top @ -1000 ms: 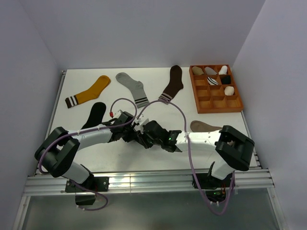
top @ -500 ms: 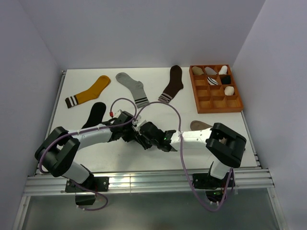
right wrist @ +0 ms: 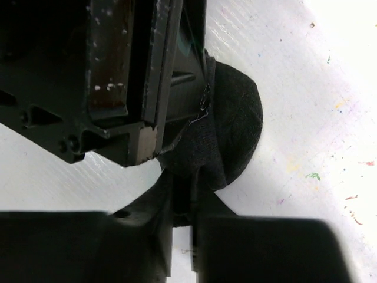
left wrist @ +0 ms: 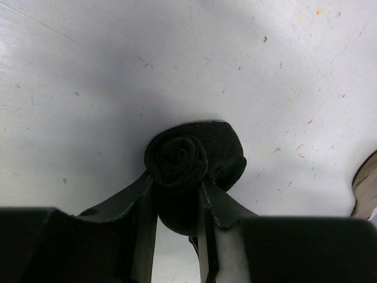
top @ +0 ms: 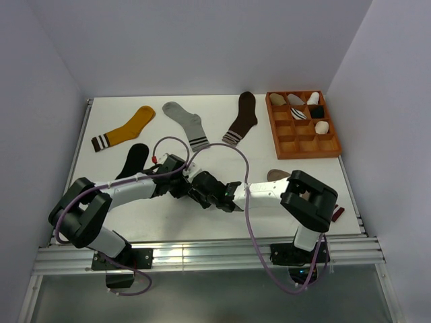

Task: Roll the socks
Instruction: Roll the sock at the center of the board.

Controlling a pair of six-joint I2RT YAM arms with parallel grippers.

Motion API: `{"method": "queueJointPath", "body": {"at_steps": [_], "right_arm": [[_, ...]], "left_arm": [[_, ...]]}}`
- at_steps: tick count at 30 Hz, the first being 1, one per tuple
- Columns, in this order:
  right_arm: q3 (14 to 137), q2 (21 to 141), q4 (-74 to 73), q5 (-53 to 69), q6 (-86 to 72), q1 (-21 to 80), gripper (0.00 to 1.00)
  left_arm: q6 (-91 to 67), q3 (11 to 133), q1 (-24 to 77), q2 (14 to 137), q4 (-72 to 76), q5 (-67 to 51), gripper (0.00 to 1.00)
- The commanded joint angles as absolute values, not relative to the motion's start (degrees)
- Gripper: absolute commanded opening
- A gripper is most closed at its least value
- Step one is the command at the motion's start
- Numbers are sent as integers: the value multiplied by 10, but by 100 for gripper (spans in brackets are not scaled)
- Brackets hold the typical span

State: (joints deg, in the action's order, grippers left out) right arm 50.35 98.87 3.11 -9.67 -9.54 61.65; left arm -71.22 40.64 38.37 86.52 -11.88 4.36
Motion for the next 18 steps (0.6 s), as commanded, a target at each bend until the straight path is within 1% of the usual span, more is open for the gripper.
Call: {"method": "queueJointPath", "body": {"at_steps": [1,2,3,4,6,7,10,15,18], "right_arm": [[503,1031,-30,-77,-94,616,6],[502,1029,-32,-73,-97,615,0],[502,1026,-34,-68,-98,613,0],[502,1026,-36,-59,-98,608,0],[502,1024,-43,-40,-101,601,0],[501,1021,-45,-33,-101,599,0],[500,1020,-54,-13,-104,587,0],[503,1017,-67,21,-107,573,0],[509,1017,-70,51,-112,562,0]], "left_arm": [[-692,400,408,877,-177,59,34],[-693,399,408,874,-178,61,36],[-694,400,408,871,-180,63,40],[-695,400,408,863,-182,69,48],[-700,401,408,849,-192,79,54],[-702,401,407,843,-193,83,60],[-708,399,400,817,-200,97,71],[-710,395,374,788,-210,110,77],[-717,383,362,774,-209,108,84]]}}
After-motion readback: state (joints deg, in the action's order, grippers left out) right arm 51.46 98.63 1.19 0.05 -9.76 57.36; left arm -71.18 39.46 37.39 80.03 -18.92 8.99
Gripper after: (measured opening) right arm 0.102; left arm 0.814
